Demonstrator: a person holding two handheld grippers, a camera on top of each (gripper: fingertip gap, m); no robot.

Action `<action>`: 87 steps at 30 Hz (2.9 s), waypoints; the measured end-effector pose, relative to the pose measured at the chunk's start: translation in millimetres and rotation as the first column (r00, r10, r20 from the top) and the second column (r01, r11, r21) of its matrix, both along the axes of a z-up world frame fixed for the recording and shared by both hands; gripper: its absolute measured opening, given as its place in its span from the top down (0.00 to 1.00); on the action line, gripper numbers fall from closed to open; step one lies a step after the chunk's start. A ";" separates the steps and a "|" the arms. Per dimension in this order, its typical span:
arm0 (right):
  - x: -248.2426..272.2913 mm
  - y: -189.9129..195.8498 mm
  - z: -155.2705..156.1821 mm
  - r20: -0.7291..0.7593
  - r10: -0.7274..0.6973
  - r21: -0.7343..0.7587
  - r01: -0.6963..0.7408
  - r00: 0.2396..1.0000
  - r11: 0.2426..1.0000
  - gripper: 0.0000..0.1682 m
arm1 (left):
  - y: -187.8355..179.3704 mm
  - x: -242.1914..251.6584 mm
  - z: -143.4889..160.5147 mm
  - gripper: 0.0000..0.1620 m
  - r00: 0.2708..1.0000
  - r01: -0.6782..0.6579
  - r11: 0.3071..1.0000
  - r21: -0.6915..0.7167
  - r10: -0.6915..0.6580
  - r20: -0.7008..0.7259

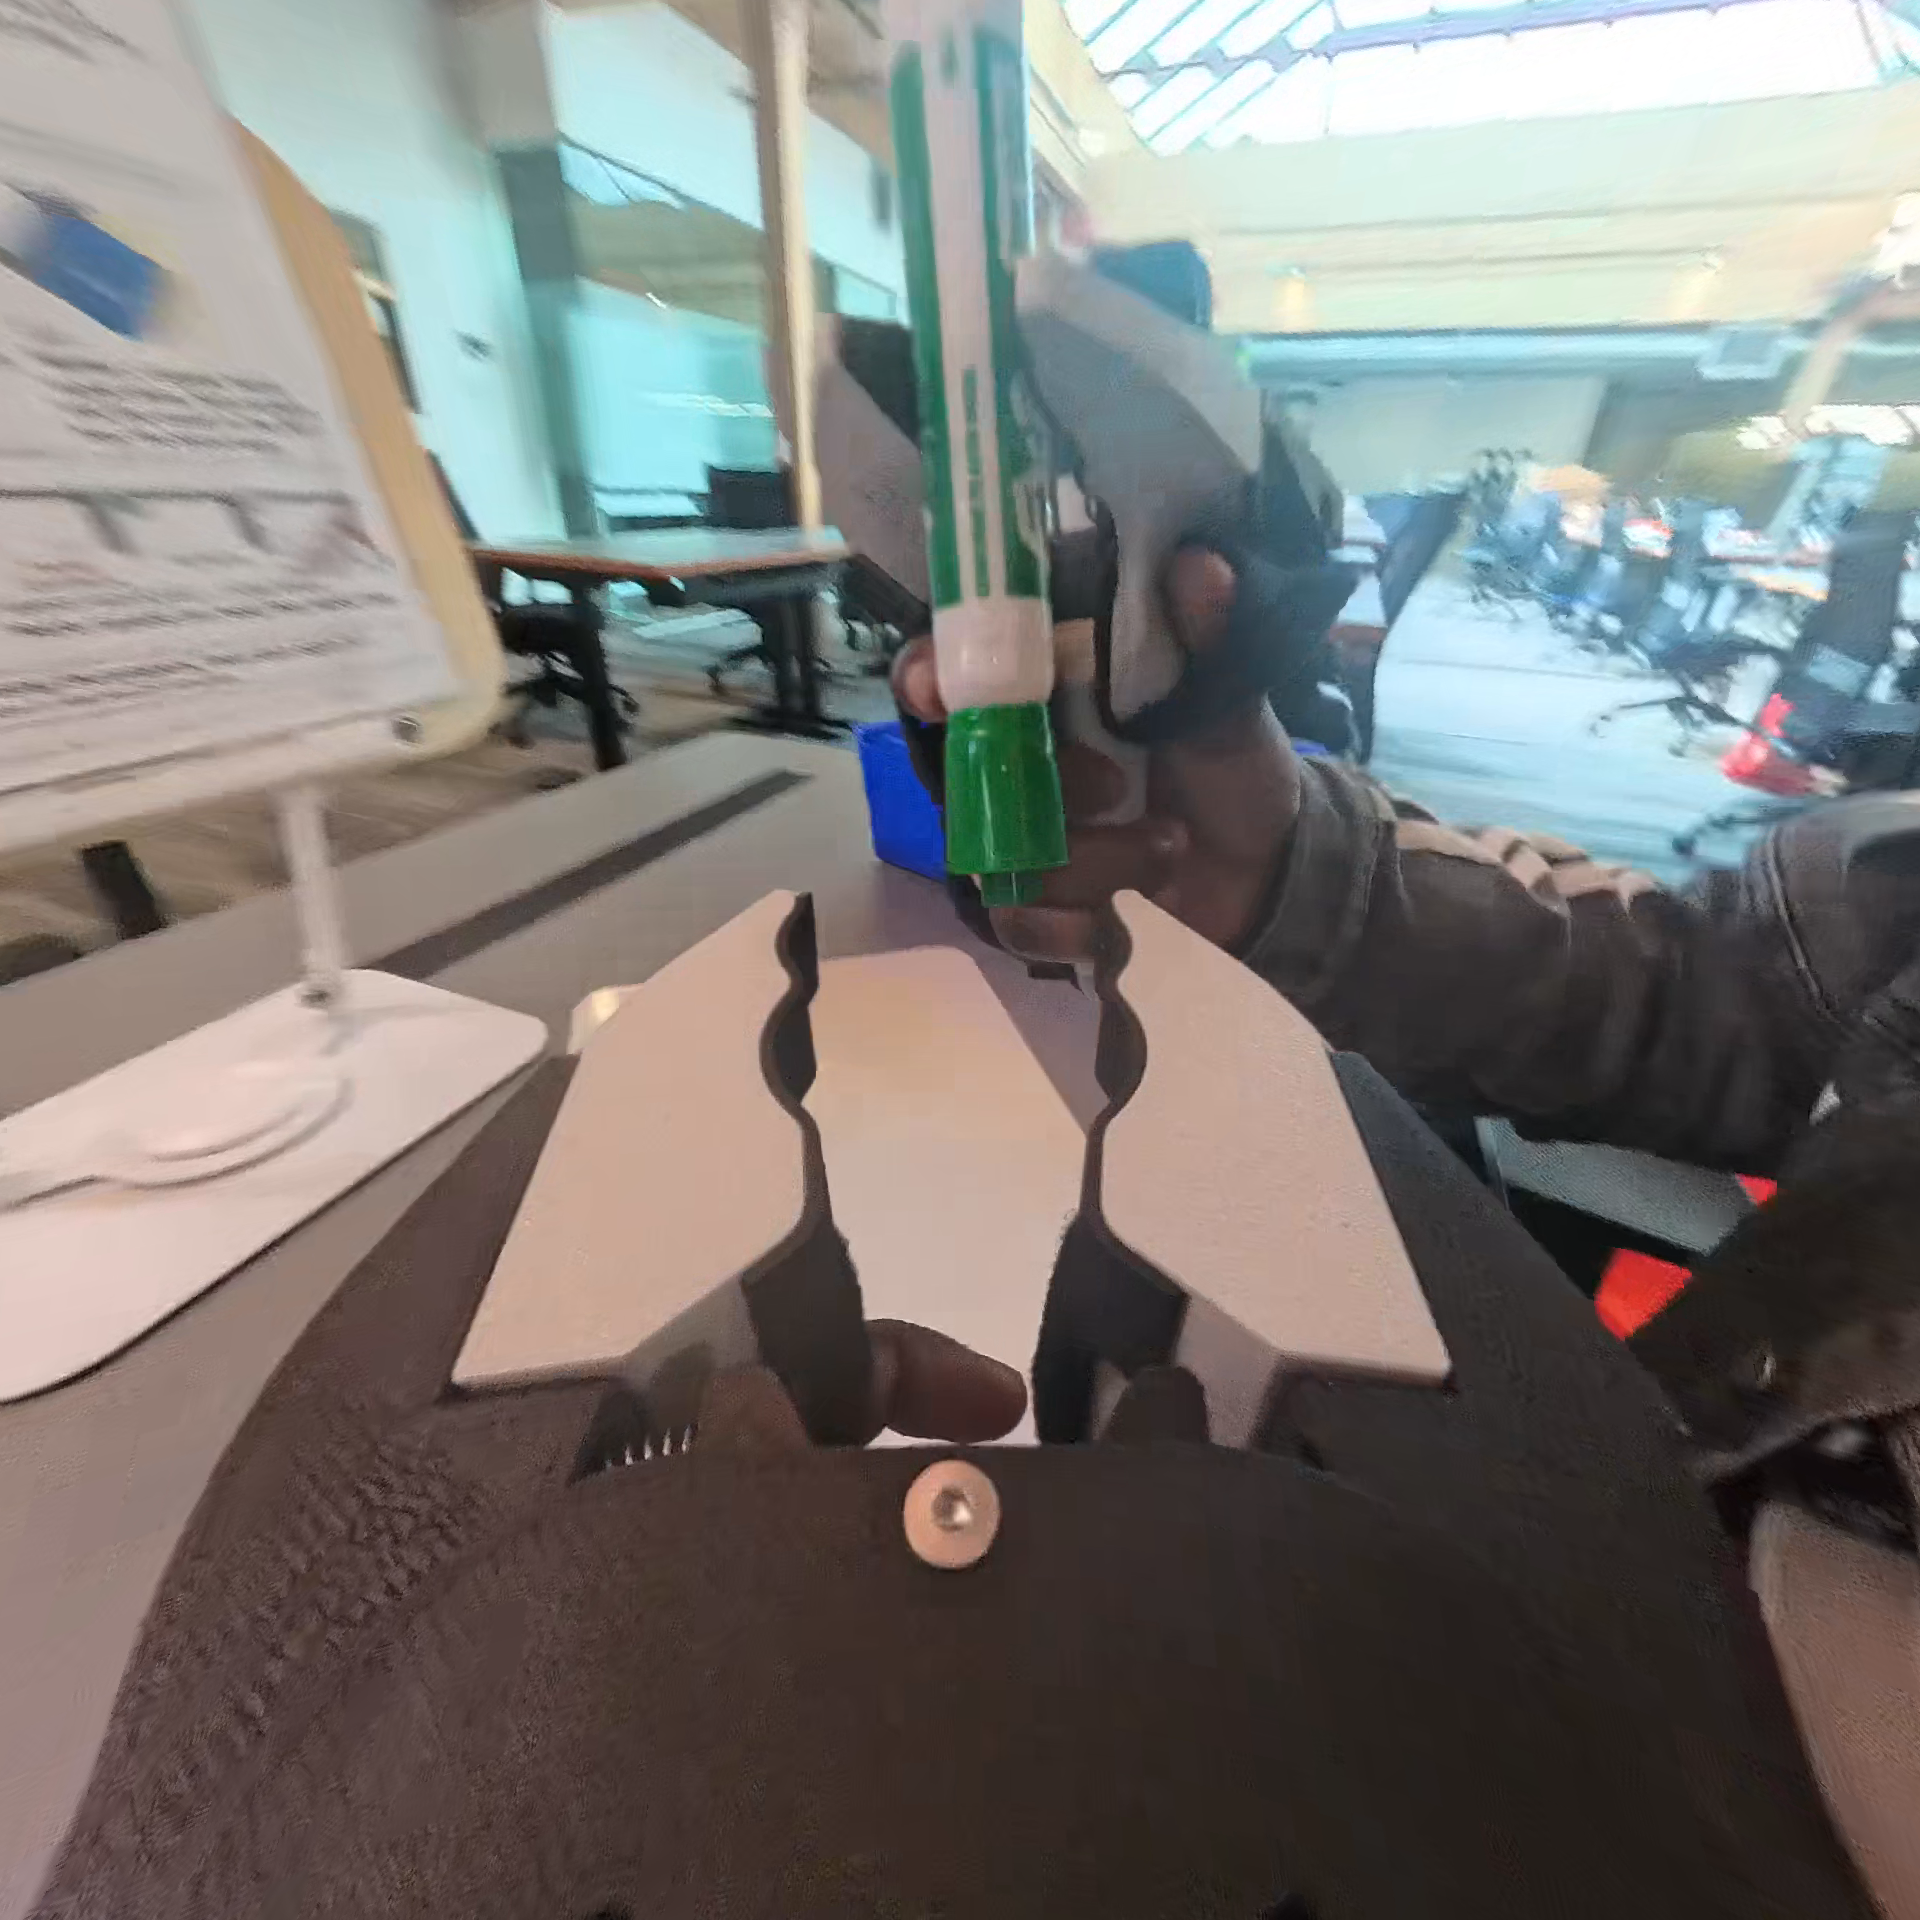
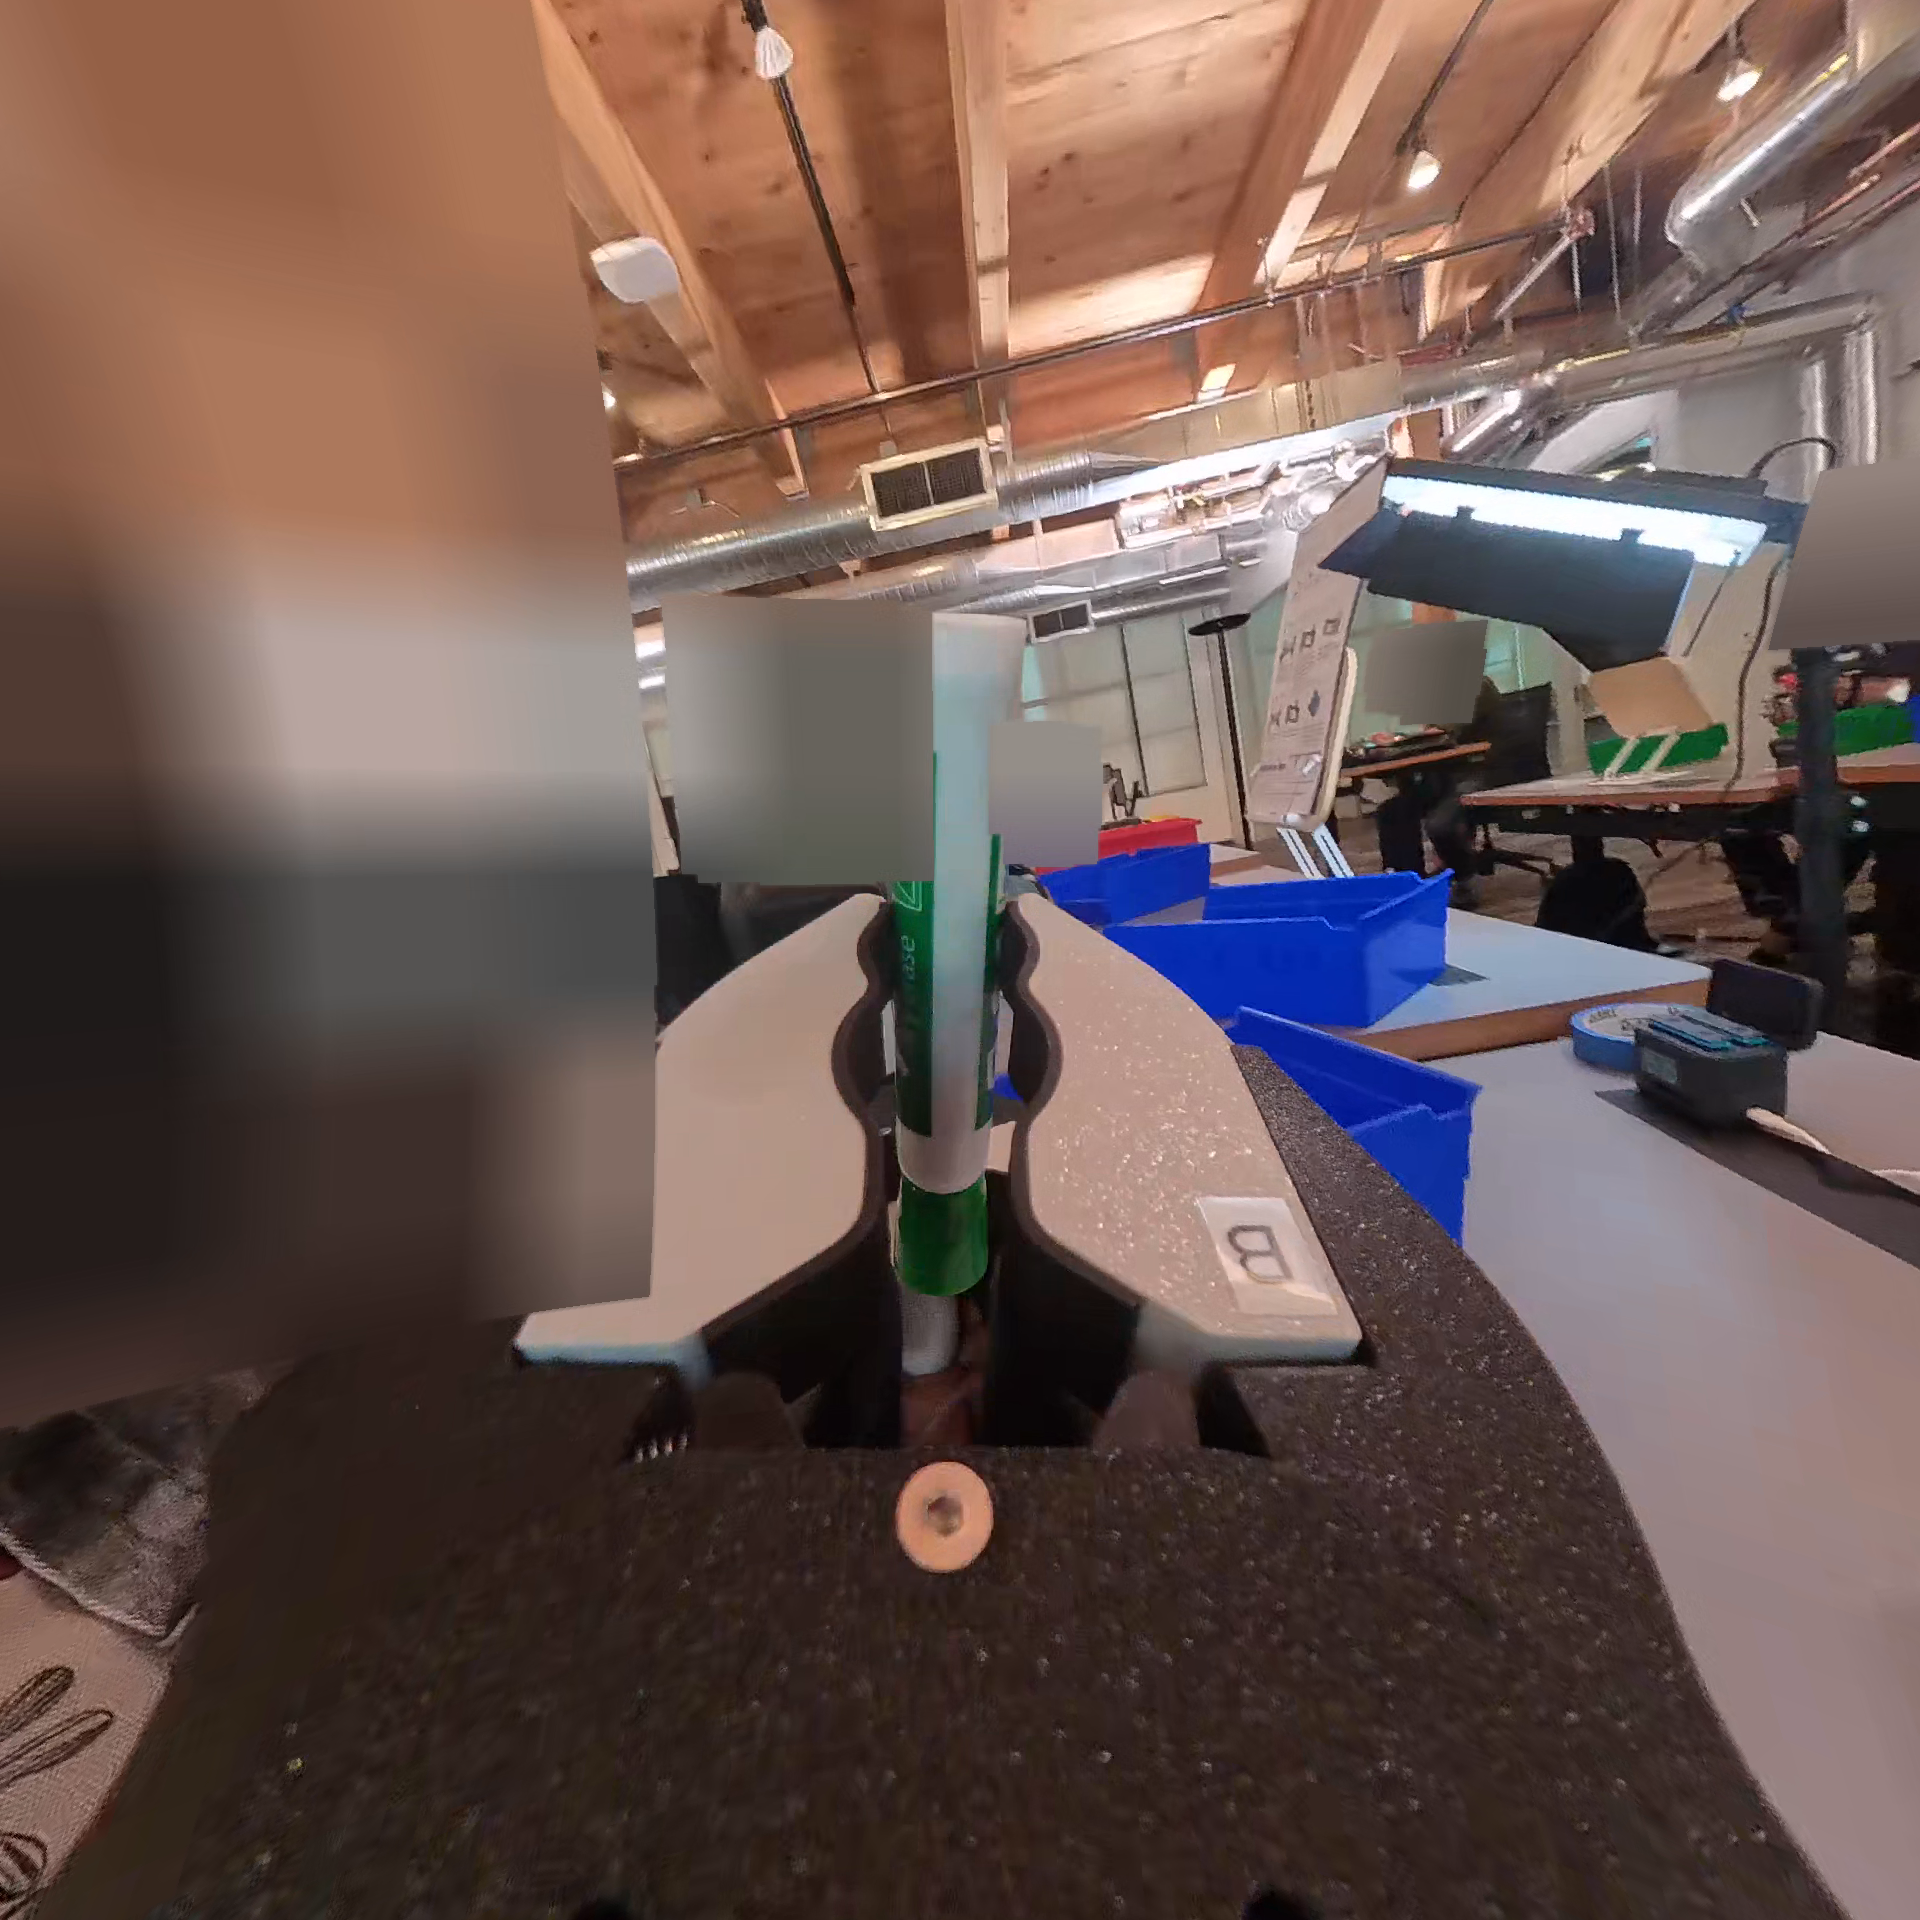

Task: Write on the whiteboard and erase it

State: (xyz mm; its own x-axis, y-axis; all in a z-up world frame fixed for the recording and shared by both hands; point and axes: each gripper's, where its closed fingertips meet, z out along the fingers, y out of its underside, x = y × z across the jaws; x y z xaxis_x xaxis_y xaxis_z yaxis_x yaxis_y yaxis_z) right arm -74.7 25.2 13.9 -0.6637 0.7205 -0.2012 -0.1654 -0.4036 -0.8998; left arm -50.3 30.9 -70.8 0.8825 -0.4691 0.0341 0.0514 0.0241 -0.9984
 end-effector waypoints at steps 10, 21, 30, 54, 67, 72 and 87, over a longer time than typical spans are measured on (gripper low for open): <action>18.0 12.8 -33.1 0.004 -0.142 0.169 0.139 0.990 0.976 0.89 | 20.6 15.2 -18.9 0.91 0.961 0.094 0.993 -0.076 -0.111 -0.255; 30.2 18.9 -61.1 0.019 -0.144 0.438 0.121 0.989 0.891 0.88 | 19.5 10.7 -52.0 0.91 0.838 0.112 0.949 -0.294 -0.250 -0.485; 31.0 17.4 -54.0 -0.044 -0.179 0.360 0.183 0.983 0.915 0.88 | 31.9 11.3 -56.5 0.86 0.854 0.061 0.977 -0.204 -0.157 -0.496; 33.0 7.0 -81.9 0.019 -0.348 0.439 0.305 0.937 0.845 0.88 | 21.8 17.3 -71.8 0.88 0.812 0.031 0.988 -0.151 -0.113 -0.572; 147.7 43.1 46.8 -0.318 -0.386 0.049 0.422 0.866 0.905 0.88 | 19.4 -18.2 -110.2 0.89 0.758 -0.076 0.962 -0.263 -0.116 -0.642; 159.3 76.1 50.8 -0.270 -0.575 0.192 0.628 0.773 0.754 0.88 | 19.6 -10.1 -77.0 0.89 0.902 -0.069 0.988 -0.136 0.004 -0.431; 27.7 80.8 -89.8 0.180 -0.555 0.406 0.453 0.812 0.794 0.88 | 35.7 -69.0 -143.0 0.88 0.890 -0.350 0.844 -0.407 0.164 -0.425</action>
